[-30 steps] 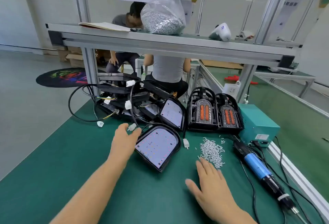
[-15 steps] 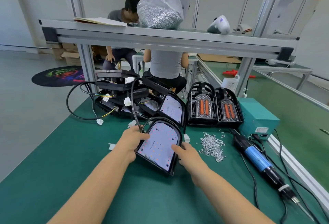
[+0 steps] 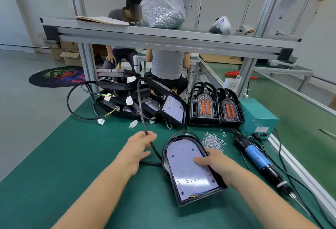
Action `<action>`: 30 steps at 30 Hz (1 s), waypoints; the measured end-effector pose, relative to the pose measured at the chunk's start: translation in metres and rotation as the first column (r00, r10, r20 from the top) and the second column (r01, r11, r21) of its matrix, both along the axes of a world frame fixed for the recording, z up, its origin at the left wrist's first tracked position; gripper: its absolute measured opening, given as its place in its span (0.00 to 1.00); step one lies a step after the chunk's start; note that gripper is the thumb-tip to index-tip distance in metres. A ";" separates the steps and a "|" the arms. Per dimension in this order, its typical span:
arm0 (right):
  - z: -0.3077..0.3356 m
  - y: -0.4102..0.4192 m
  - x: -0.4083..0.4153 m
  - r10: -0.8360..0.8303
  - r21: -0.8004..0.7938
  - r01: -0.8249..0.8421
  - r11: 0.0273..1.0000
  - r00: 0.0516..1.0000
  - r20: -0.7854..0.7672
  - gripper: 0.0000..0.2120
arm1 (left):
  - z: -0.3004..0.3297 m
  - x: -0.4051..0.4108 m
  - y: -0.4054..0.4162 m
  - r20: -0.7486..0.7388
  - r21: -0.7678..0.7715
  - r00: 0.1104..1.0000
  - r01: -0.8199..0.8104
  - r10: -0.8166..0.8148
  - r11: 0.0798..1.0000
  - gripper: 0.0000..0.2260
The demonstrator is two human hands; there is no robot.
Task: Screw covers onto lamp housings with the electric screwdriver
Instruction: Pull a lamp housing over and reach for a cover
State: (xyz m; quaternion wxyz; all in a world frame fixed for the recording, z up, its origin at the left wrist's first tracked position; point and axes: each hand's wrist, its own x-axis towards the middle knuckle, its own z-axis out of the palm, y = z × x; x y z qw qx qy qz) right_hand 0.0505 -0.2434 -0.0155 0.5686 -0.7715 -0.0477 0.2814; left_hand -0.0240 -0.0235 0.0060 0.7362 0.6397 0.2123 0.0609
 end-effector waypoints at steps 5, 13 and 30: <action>-0.003 0.004 0.007 0.099 -0.190 -0.081 0.978 0.992 0.084 0.04 | 0.023 0.005 0.017 0.285 0.055 0.958 -0.056 0.038 0.997 0.06; -0.002 -0.003 0.020 0.116 -0.297 -0.083 0.951 0.989 0.096 0.07 | 0.000 -0.036 -0.005 0.343 0.351 0.932 -0.013 -0.116 0.936 0.09; 0.003 0.004 0.027 0.396 -0.579 -0.207 0.789 0.892 0.220 0.11 | -0.034 -0.005 0.071 0.022 0.558 0.934 -0.308 0.357 0.770 0.13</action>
